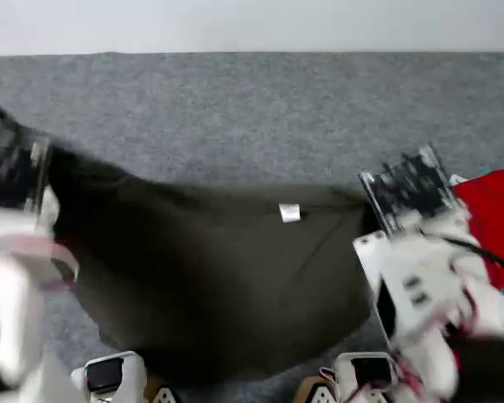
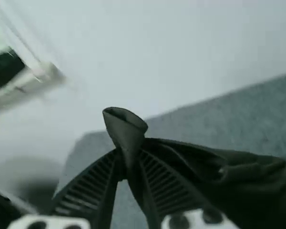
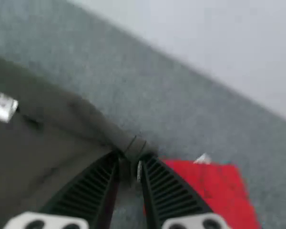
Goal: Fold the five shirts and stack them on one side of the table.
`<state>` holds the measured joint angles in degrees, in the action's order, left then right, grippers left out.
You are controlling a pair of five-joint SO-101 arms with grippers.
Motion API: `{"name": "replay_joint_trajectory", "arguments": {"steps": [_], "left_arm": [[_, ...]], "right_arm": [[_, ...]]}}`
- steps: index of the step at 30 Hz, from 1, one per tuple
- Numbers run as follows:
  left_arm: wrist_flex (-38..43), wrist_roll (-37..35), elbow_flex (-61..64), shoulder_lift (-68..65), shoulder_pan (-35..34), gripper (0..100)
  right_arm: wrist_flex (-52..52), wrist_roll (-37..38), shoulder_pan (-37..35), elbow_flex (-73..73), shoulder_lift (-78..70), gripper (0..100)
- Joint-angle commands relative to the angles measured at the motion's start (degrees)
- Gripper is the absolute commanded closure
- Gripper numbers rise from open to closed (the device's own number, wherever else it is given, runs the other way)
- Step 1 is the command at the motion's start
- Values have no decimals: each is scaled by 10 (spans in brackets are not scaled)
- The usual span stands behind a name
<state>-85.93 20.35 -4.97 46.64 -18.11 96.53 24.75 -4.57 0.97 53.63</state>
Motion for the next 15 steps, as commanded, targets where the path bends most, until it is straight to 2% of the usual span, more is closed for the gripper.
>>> {"name": "replay_joint_trajectory", "arguments": {"steps": [1,4,9,15], "left_arm": [[168,4,182,-8,4,995],[304,3,295,-8,33,995],[468,3,417,-18,86,995],[566,-48,376,-127,93,995]], "right_arm": [[-111,4,7,122,2,988],[-240,7,7,237,1,988],[-437,9,9,383,-7,988],[-588,7,23,400,-78,988]]}}
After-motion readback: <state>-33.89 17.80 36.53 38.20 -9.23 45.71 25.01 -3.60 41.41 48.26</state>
